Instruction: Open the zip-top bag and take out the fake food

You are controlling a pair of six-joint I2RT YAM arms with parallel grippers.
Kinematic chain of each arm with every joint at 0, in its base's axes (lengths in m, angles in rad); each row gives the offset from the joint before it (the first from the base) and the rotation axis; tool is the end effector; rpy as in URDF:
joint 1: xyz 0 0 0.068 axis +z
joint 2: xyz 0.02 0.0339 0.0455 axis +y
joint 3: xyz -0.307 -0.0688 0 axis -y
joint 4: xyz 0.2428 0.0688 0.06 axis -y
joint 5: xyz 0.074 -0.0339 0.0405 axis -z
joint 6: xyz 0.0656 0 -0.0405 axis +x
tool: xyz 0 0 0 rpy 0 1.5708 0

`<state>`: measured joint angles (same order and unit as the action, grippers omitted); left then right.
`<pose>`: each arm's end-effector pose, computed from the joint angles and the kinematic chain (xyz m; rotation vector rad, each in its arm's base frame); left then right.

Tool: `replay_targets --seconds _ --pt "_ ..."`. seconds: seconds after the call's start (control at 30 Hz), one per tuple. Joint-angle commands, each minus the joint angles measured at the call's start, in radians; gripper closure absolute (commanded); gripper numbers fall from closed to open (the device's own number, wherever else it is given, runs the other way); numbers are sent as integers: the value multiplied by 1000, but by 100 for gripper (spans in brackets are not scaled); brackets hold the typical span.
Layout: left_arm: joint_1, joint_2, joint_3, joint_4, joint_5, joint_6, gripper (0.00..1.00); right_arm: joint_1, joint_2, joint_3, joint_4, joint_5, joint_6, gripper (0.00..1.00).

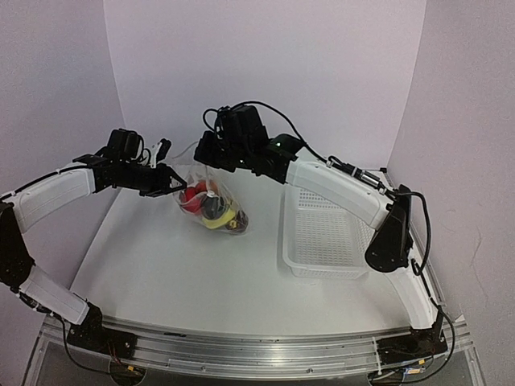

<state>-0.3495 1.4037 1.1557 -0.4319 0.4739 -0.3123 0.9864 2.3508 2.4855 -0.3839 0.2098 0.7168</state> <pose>0.2923 -0.1384 0.3316 0.3076 2.2921 -0.8811 0.3437 0.4948 0.3897 -0.1028 1.9327 0.9944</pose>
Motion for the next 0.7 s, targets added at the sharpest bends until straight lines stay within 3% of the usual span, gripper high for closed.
replay_targets --seconds 0.0,0.07,0.2,0.3,0.37,0.43,0.53,0.6,0.67 --pt "-14 -9 27 30 -51 9 100 5 -11 37 99 14 -25 100" --pt "-11 -16 66 -17 -129 70 100 4 -26 7 99 29 -40 100" --pt "11 -19 204 -46 -405 451 100 -6 -49 -51 100 68 -66 100" --pt "58 26 421 -89 -510 764 100 -12 -43 -63 100 55 -42 100" --pt "63 67 594 -174 -504 896 100 -12 -31 -52 99 25 -20 100" --pt "57 102 792 -293 -478 970 100 -12 -24 -53 99 -15 24 100" --pt "-5 183 975 -510 -523 1019 100 -12 -35 -98 97 -102 68 100" --pt "-59 209 974 -608 -553 987 100 -12 -61 -187 96 -141 98 100" --pt "-103 215 869 -663 -537 942 100 -12 -98 -291 94 -162 129 100"
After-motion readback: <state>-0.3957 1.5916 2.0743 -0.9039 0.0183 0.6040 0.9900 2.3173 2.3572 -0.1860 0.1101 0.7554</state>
